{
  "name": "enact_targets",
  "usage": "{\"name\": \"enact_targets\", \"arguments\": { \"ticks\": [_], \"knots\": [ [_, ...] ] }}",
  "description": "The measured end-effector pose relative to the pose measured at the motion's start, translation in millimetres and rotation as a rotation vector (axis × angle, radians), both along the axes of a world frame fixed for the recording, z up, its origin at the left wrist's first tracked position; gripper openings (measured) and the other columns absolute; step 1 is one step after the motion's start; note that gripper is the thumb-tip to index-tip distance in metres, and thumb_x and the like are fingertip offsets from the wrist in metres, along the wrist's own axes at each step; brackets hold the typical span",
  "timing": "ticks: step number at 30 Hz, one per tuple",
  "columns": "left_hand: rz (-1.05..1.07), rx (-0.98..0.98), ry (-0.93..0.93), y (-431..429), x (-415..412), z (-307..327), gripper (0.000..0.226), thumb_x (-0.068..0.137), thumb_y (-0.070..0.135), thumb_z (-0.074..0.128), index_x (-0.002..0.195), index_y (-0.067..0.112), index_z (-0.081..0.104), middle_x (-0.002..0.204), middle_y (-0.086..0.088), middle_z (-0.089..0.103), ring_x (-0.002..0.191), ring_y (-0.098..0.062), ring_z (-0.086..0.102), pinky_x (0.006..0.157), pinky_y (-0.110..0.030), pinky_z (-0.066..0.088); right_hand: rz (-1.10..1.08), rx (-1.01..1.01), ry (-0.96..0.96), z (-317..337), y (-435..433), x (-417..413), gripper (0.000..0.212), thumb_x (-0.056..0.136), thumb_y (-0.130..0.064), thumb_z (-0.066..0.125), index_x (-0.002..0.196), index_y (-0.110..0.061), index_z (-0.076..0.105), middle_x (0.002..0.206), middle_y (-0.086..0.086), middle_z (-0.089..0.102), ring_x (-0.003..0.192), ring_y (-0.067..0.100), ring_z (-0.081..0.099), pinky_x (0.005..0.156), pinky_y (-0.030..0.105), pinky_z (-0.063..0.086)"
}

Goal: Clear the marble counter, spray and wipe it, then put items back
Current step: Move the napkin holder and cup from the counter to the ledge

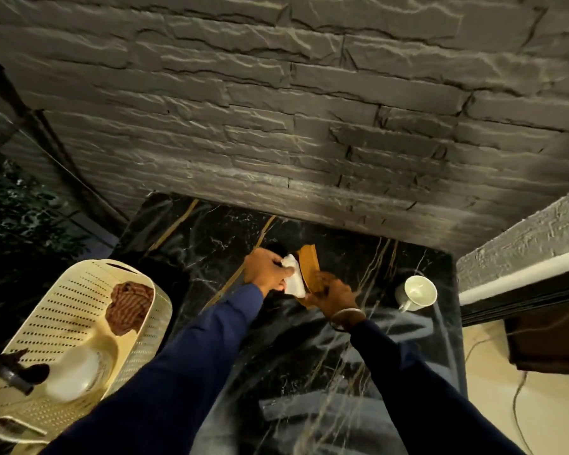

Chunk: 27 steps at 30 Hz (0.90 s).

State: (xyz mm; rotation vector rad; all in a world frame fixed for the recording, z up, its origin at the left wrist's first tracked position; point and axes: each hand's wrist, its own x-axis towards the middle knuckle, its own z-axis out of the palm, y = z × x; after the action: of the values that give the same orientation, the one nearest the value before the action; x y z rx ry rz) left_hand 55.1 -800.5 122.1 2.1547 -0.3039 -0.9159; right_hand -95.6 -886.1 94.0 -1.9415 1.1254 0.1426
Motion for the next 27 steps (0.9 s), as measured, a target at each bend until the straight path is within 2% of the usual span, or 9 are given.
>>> {"name": "enact_targets", "arguments": {
  "ticks": [2,4,7,11,15,18,20,24,27],
  "knots": [
    [-0.123,0.11,-0.226,-4,-1,-4,0.033,0.071,0.029,0.087,0.096,0.009,0.076,0.091,-0.008,0.075,0.082,-0.023,0.073,0.07,-0.03,0.06,-0.038,0.025,0.016,0,5,-1,0.065,0.078,-0.03,0.077,0.135,-0.018,0.05,0.125,0.008,0.063,0.113,0.025,0.061,0.097,0.03,0.046],
    [-0.173,0.159,-0.327,-7,-3,-6,0.038,0.068,0.037,0.087,0.098,0.016,0.077,0.101,-0.006,0.075,0.095,-0.022,0.07,0.082,-0.032,0.057,-0.07,0.044,0.0,-3,8,-2,0.064,0.076,-0.029,0.078,0.133,-0.018,0.052,0.124,0.009,0.064,0.113,0.026,0.061,0.098,0.032,0.047],
    [-0.169,0.195,-0.334,-11,-8,-8,0.042,0.064,0.036,0.088,0.101,0.021,0.076,0.107,-0.006,0.073,0.1,-0.023,0.068,0.084,-0.033,0.057,-0.118,0.087,-0.018,-8,11,-4,0.063,0.071,-0.027,0.081,0.128,-0.018,0.055,0.116,0.008,0.066,0.109,0.026,0.063,0.096,0.038,0.051],
    [-0.126,0.183,-0.343,-15,-14,-8,0.045,0.064,0.043,0.087,0.102,0.023,0.074,0.104,-0.003,0.073,0.099,-0.021,0.068,0.08,-0.031,0.057,-0.172,0.098,-0.063,-5,14,-7,0.05,0.074,-0.021,0.08,0.119,-0.012,0.059,0.098,0.002,0.063,0.1,0.025,0.065,0.091,0.038,0.052],
    [-0.051,0.153,-0.286,-19,-19,-5,0.039,0.067,0.044,0.085,0.1,0.024,0.076,0.102,-0.001,0.074,0.097,-0.019,0.069,0.076,-0.029,0.056,-0.184,0.11,-0.063,-8,16,-10,0.042,0.079,-0.021,0.076,0.115,-0.011,0.06,0.106,0.01,0.069,0.101,0.027,0.065,0.093,0.042,0.052],
    [0.067,0.096,-0.193,-21,-19,-4,0.035,0.068,0.04,0.085,0.097,0.021,0.078,0.103,-0.002,0.074,0.099,-0.021,0.068,0.082,-0.029,0.055,-0.177,0.089,-0.061,-10,14,-12,0.041,0.079,-0.022,0.076,0.116,-0.011,0.06,0.109,0.013,0.069,0.104,0.03,0.065,0.094,0.044,0.051],
    [0.117,0.068,-0.152,-21,-19,-7,0.032,0.066,0.04,0.086,0.091,0.021,0.079,0.097,-0.003,0.076,0.094,-0.02,0.07,0.085,-0.033,0.057,-0.151,0.064,-0.043,-8,15,-11,0.042,0.079,-0.023,0.076,0.117,-0.01,0.061,0.11,0.014,0.069,0.104,0.031,0.064,0.093,0.041,0.051],
    [0.172,0.057,-0.133,-20,-18,-14,0.031,0.061,0.047,0.087,0.072,0.02,0.079,0.077,-0.004,0.076,0.076,-0.019,0.072,0.076,-0.036,0.061,-0.13,0.031,-0.012,-4,16,-11,0.043,0.081,-0.025,0.074,0.12,-0.011,0.06,0.114,0.013,0.068,0.107,0.029,0.064,0.092,0.034,0.05],
    [0.117,0.095,-0.103,-18,-17,-14,0.033,0.061,0.039,0.09,0.078,0.013,0.079,0.081,-0.006,0.076,0.078,-0.019,0.072,0.077,-0.035,0.061,-0.124,0.021,0.022,-3,15,-14,0.043,0.083,-0.026,0.071,0.122,-0.013,0.059,0.118,0.012,0.067,0.11,0.029,0.063,0.091,0.032,0.048]
  ]
}}
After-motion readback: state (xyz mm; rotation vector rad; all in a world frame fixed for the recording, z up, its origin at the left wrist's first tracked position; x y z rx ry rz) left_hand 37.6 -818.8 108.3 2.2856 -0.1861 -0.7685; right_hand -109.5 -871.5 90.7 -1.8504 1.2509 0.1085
